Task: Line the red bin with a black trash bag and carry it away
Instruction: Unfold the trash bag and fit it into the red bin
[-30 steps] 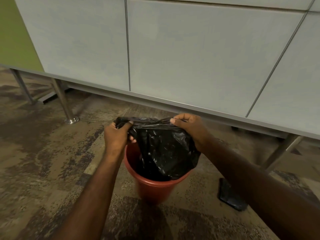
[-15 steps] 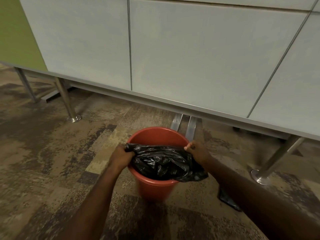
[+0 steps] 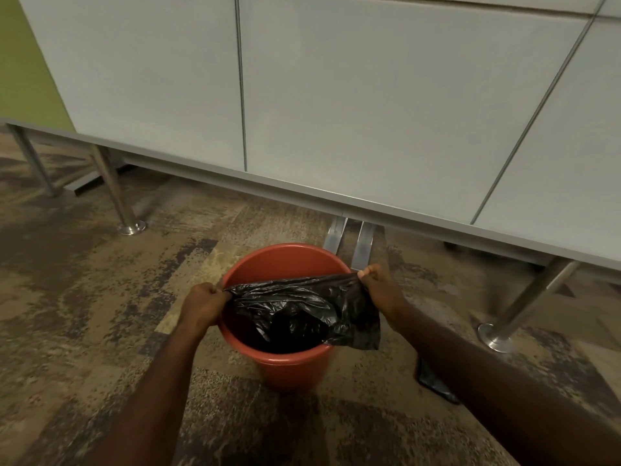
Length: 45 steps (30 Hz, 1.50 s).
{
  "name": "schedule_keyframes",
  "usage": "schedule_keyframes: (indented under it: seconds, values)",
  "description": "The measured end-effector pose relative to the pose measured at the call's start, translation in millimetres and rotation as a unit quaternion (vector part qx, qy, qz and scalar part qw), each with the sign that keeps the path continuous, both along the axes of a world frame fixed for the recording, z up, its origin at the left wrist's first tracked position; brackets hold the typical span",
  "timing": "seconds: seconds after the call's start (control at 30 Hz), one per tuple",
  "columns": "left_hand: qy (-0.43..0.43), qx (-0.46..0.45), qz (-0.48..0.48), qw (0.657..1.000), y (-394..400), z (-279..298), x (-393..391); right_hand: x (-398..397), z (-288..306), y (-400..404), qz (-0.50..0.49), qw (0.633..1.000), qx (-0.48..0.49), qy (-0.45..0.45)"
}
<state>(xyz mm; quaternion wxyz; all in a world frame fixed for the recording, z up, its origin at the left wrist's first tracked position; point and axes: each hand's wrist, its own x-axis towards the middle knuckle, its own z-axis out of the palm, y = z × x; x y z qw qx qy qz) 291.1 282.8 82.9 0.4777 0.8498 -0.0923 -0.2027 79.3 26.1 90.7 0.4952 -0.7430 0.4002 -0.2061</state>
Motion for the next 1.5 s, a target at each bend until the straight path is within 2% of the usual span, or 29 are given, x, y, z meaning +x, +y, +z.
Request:
schedule_keyframes:
  seconds: [0.23,0.37,0.47,0.57,0.73,0.97,1.2,1.3,1.5]
  values:
    - [-0.003,0.004,0.011,1.000,4,1,3,-6,-3,-2,0.004,0.999,0.040,0.017]
    - [0.055,0.050,-0.044,0.996,12,3,14,-15,3,-10,0.045,0.997,0.060,0.037]
    - [0.109,0.078,-0.079,0.988,21,8,20,-18,10,-13,0.085,0.994,0.043,0.046]
    - [0.125,0.102,-0.111,0.981,25,11,23,-14,11,-8,0.098,0.994,0.021,0.036]
    - [0.107,0.089,-0.083,0.987,22,6,22,-5,14,-3,0.082,0.997,0.017,0.007]
    - [0.163,0.035,-0.052,0.985,32,3,30,-6,5,4,0.103,0.994,0.017,0.034]
    - [0.170,0.036,-0.025,0.984,40,-7,13,-1,1,10,0.122,0.988,-0.059,0.077]
    - [0.139,0.041,-0.016,0.989,39,-10,14,4,1,11,0.119,0.986,-0.087,0.078]
    - [0.069,0.002,-0.007,0.998,36,-13,21,4,-4,14,0.071,0.993,-0.098,0.013]
